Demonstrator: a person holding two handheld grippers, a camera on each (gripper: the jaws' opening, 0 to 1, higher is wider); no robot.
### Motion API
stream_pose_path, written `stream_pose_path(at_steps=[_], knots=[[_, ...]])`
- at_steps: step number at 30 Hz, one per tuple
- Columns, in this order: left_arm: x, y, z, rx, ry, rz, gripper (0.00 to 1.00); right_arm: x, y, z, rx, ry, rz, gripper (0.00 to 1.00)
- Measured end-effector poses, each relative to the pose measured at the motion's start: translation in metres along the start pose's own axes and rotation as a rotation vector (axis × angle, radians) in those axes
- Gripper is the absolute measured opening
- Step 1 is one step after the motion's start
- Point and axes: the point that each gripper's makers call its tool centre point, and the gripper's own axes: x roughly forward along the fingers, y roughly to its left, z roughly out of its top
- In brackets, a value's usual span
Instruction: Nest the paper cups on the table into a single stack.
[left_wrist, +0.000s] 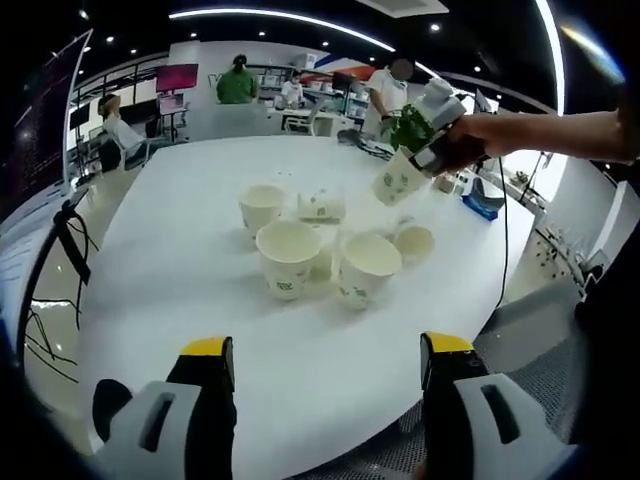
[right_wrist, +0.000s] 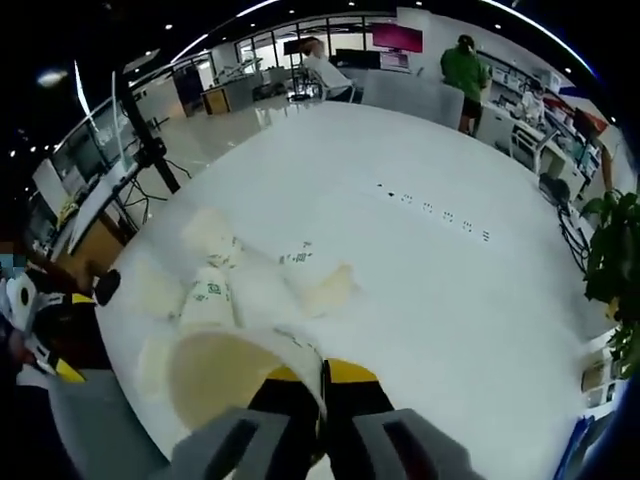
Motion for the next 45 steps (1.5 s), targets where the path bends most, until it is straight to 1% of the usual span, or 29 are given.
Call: stream_pose_path(at_steps=[6,9,10,13,16,18,21,26,30,31,33,37,40,42,45], knots=[[-0.001,-0.005,-0.002,0.008,0.003,-0.009,0.75,-0.012,0.032,-0.002,-0.045,0.006,0.046,0.0],[-0.001,-0.007,-0.004,0.011,0.007,-0.015,0.75,-0.011,0.041,-0.004,-0.048,0.021,0.087,0.0],[-0.001,-0.008,-0.003,0.011,0.006,-0.015,0.75,-0.011,0.043,-0.005,-0.052,0.024,0.091,0.0],[-0.002,-0.007,-0.005,0.006,0.004,-0.014,0.75,-0.016,0.058,-0.01,-0.06,0.035,0.107,0.0],[-0.003,-0.009,-0.005,0.008,0.007,-0.018,0.75,-0.016,0.06,-0.011,-0.076,0.043,0.112,0.0],[-0.002,-0.009,-0.005,0.008,0.008,-0.021,0.75,-0.016,0.061,-0.016,-0.111,0.066,0.109,0.0],[-0.002,-0.011,-0.003,0.014,0.006,-0.024,0.75,-0.012,0.061,-0.013,-0.121,0.073,0.122,0.0],[-0.002,-0.012,-0.001,0.018,0.003,-0.029,0.75,-0.01,0.077,-0.01,-0.149,0.079,0.156,0.0],[-0.001,-0.012,-0.003,0.02,0.006,-0.032,0.75,-0.005,0.094,-0.006,-0.18,0.086,0.184,0.0],[-0.002,-0.012,-0.003,0.021,0.007,-0.032,0.75,-0.006,0.102,-0.008,-0.191,0.089,0.189,0.0],[-0.002,-0.011,-0.005,0.02,0.006,-0.033,0.75,-0.004,0.109,-0.007,-0.21,0.096,0.197,0.0],[-0.003,-0.008,-0.008,0.019,0.007,-0.032,0.75,0.001,0.117,-0.009,-0.262,0.119,0.202,0.0],[-0.005,-0.007,-0.009,0.014,0.005,-0.03,0.75,0.001,0.129,-0.013,-0.291,0.135,0.212,0.0],[-0.005,-0.006,-0.011,0.011,0.005,-0.028,0.75,0.006,0.129,-0.012,-0.309,0.145,0.212,0.0],[-0.006,-0.006,-0.012,0.011,0.007,-0.029,0.75,0.005,0.131,-0.012,-0.328,0.154,0.209,0.0]])
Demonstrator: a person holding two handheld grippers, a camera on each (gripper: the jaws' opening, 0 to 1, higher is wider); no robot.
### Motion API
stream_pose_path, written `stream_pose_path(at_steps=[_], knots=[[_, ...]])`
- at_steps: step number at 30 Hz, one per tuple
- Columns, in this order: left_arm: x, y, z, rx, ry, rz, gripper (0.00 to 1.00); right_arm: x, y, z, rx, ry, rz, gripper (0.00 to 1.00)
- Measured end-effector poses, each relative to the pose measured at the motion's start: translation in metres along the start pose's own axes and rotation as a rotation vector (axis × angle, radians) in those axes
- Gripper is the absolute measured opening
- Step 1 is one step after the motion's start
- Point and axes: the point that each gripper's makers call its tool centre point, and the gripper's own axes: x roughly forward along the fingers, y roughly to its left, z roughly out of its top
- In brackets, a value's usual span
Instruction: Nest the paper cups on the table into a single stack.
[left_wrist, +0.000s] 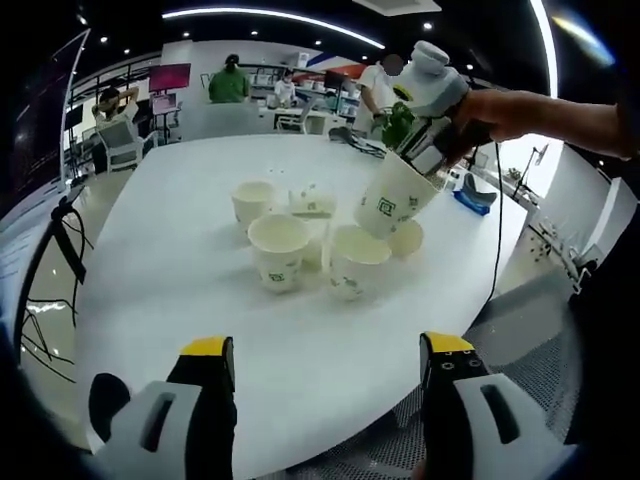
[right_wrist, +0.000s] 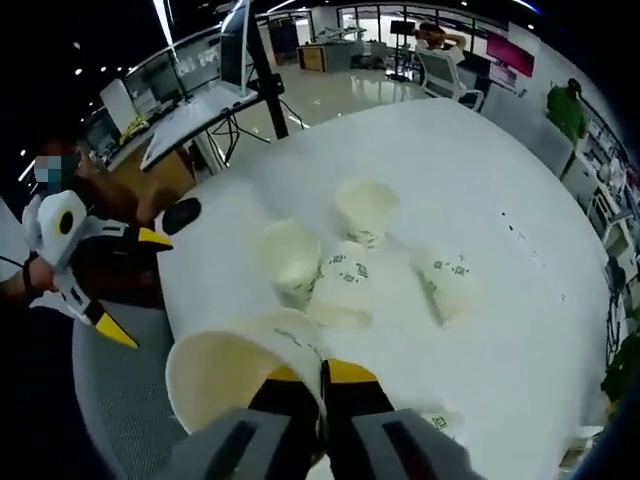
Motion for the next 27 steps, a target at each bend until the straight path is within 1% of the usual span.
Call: stream_pose_path(at_steps=[3,4,7,13,15,19,20,21,27], knots=[[-0.001,0.0,-0.002,-0.001,0.003,0.0,0.75,0.006,0.0,0.003,-0.029,0.009,-0.012,0.0],[-0.001,0.0,-0.002,-0.002,0.003,0.001,0.75,0.006,0.003,0.003,-0.044,0.013,-0.02,0.0],[-0.002,0.0,-0.003,-0.005,0.003,0.001,0.75,0.007,0.009,0.003,-0.053,0.022,-0.018,0.0],[-0.003,0.001,-0.002,-0.008,0.003,0.0,0.75,0.022,0.007,0.004,-0.081,0.05,-0.014,0.0],[-0.003,0.002,-0.003,-0.009,0.004,0.0,0.75,0.02,0.011,0.001,-0.102,0.069,-0.004,0.0],[-0.004,0.002,-0.003,-0.012,0.004,-0.004,0.75,0.027,0.012,-0.003,-0.141,0.097,-0.006,0.0],[-0.004,0.002,-0.004,-0.011,0.005,-0.003,0.75,0.031,0.01,-0.003,-0.147,0.102,-0.005,0.0],[-0.004,0.002,-0.004,-0.011,0.006,-0.003,0.75,0.034,0.007,-0.003,-0.15,0.106,-0.005,0.0],[-0.003,0.003,-0.006,-0.012,0.011,-0.005,0.75,0.041,0.009,0.001,-0.164,0.117,-0.003,0.0]])
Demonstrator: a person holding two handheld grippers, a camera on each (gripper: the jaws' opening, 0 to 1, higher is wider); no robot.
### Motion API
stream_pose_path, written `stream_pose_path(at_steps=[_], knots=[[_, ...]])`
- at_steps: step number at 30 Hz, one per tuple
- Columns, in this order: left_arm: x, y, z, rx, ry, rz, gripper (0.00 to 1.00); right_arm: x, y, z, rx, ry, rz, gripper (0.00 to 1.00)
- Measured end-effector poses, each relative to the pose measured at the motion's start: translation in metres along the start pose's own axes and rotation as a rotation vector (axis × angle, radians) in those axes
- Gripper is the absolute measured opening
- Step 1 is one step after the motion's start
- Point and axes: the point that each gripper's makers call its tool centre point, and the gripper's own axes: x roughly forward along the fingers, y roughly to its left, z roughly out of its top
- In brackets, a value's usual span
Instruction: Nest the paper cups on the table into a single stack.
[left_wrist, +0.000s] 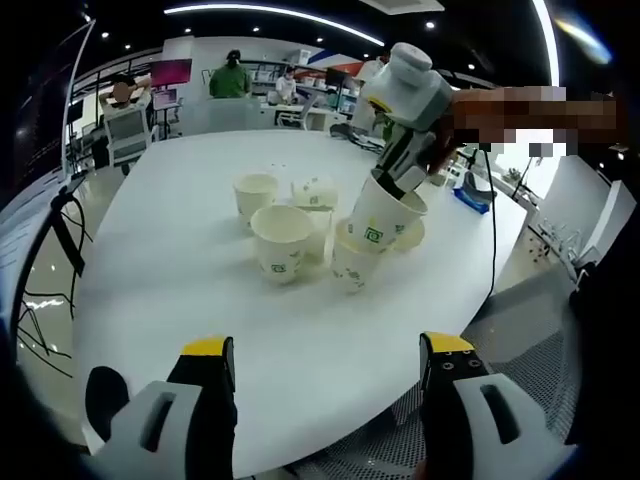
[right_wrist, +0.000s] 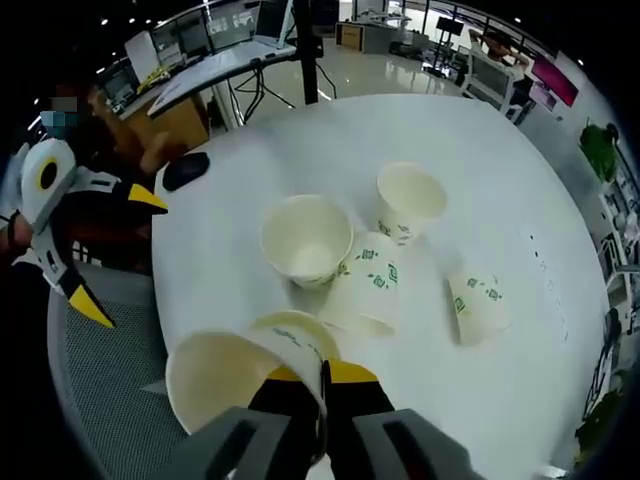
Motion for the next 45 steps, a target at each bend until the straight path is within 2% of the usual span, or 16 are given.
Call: stream_pose_path(at_steps=[7,23,31,39,45], knots=[[0.001,0.001,-0.001,-0.007,0.002,0.001,0.75,0.002,-0.002,-0.004,-0.03,0.014,-0.01,0.0],[0.004,0.002,-0.001,-0.01,0.006,-0.001,0.75,0.008,-0.003,0.0,-0.024,0.01,0.007,0.0],[0.004,0.002,-0.002,-0.008,0.012,-0.002,0.75,0.006,-0.007,0.001,-0.038,0.002,-0.002,0.06],[0.006,-0.002,0.002,0.005,0.011,-0.013,0.75,-0.004,-0.006,0.002,0.005,-0.028,0.007,0.15],[0.006,-0.001,0.002,0.012,0.013,-0.016,0.75,-0.012,-0.01,0.002,0.007,-0.048,-0.01,0.16]])
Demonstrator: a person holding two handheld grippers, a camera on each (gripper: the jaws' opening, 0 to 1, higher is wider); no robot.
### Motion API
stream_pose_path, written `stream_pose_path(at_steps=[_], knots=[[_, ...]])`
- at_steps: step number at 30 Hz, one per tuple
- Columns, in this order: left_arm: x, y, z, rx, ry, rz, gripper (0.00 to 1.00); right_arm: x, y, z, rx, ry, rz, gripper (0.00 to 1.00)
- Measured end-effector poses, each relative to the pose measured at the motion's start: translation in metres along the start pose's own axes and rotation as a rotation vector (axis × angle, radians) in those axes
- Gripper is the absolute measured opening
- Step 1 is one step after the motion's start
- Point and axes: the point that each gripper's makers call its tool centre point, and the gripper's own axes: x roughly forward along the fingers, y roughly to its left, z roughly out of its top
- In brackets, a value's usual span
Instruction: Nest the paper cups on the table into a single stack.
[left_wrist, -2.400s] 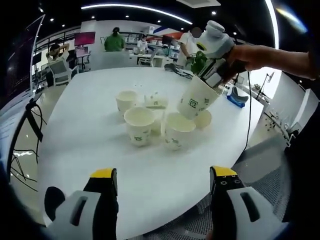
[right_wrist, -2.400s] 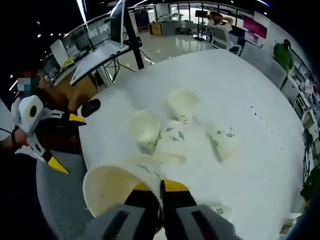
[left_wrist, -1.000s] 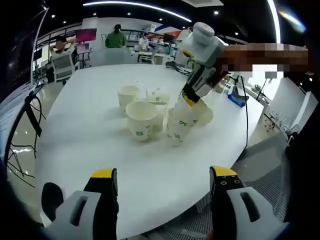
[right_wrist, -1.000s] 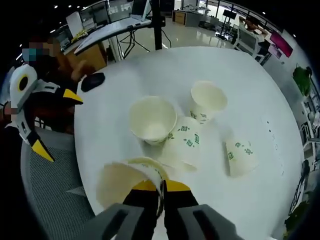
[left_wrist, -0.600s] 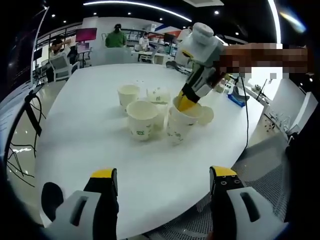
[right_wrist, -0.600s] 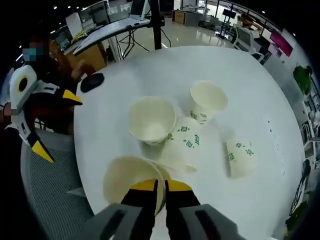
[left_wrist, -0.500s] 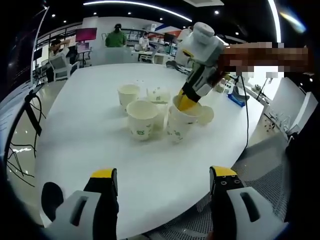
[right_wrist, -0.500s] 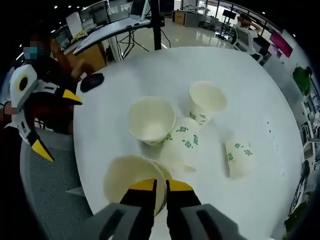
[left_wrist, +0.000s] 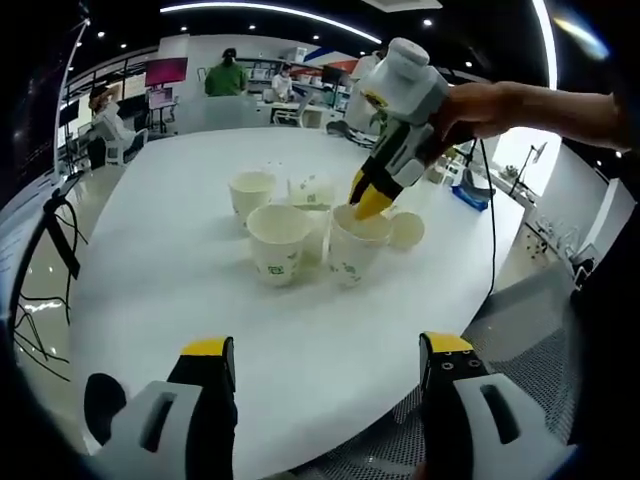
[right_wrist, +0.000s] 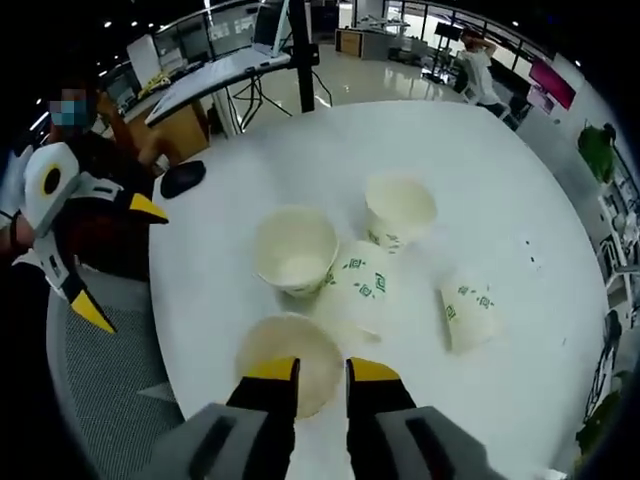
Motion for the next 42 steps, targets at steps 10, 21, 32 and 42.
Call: stream_pose_path(at_steps=[10,21,32,42], knots=[[0.0,-0.003,-0.002,0.001,0.004,-0.005,0.74,-0.005,-0.007,0.017,0.053,-0.083,-0.008,0.17],[0.004,-0.001,-0.006,-0.005,0.006,-0.006,0.75,0.009,0.0,0.046,0.148,-0.162,0.025,0.24],[0.0,-0.004,-0.006,-0.022,0.006,-0.001,0.75,0.034,-0.002,0.066,0.269,-0.205,0.05,0.25],[-0.001,-0.002,-0.007,-0.03,0.012,0.001,0.75,0.046,0.002,0.071,0.309,-0.187,0.058,0.24]])
